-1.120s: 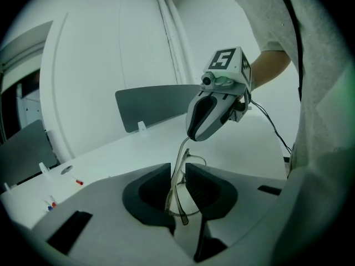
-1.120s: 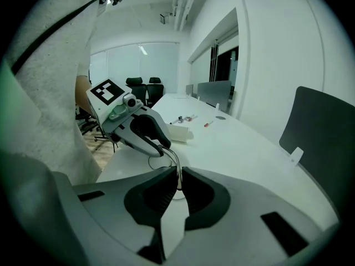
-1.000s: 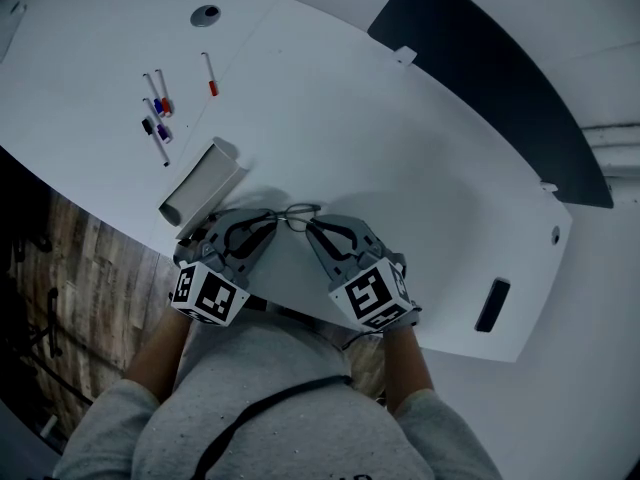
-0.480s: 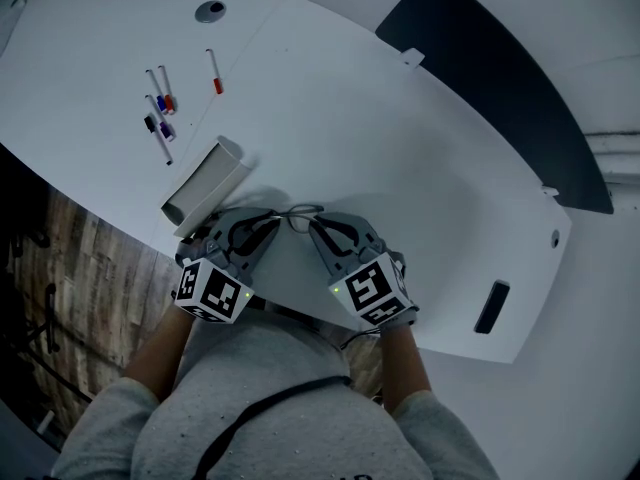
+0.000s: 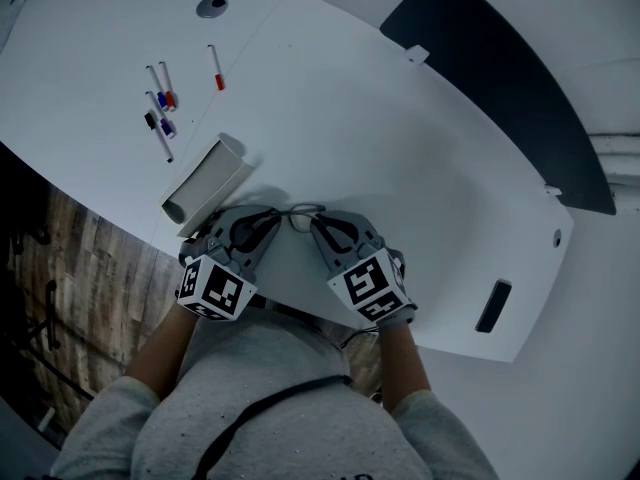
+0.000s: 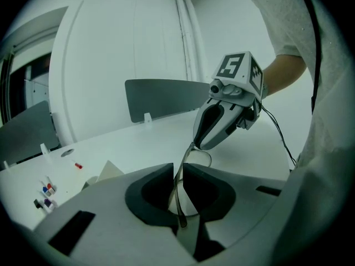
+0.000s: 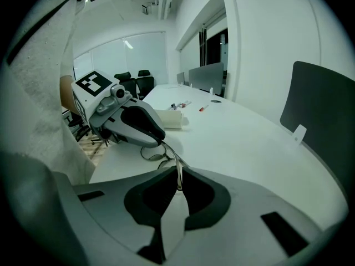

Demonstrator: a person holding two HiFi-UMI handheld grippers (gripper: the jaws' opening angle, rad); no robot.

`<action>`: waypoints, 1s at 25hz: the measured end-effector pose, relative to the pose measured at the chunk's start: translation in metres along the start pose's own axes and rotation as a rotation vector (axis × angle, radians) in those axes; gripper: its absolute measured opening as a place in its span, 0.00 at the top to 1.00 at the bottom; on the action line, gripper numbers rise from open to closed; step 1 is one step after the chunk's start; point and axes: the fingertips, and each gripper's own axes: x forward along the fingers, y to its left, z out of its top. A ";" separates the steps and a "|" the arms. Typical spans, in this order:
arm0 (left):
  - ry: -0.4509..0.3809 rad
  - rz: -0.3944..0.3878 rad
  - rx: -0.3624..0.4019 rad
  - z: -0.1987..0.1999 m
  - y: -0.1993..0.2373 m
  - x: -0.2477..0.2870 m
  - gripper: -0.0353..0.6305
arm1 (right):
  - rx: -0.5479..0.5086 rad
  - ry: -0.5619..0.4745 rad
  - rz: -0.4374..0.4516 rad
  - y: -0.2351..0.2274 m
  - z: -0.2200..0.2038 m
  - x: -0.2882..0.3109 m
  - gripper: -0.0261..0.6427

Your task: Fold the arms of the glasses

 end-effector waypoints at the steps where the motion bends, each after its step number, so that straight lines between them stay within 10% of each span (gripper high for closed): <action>1: 0.000 -0.002 0.000 0.000 0.000 0.000 0.85 | 0.004 0.003 0.000 0.000 -0.001 0.000 0.90; 25: -0.007 -0.072 0.026 0.011 -0.034 0.013 0.85 | 0.086 0.052 -0.034 0.005 -0.037 -0.020 0.90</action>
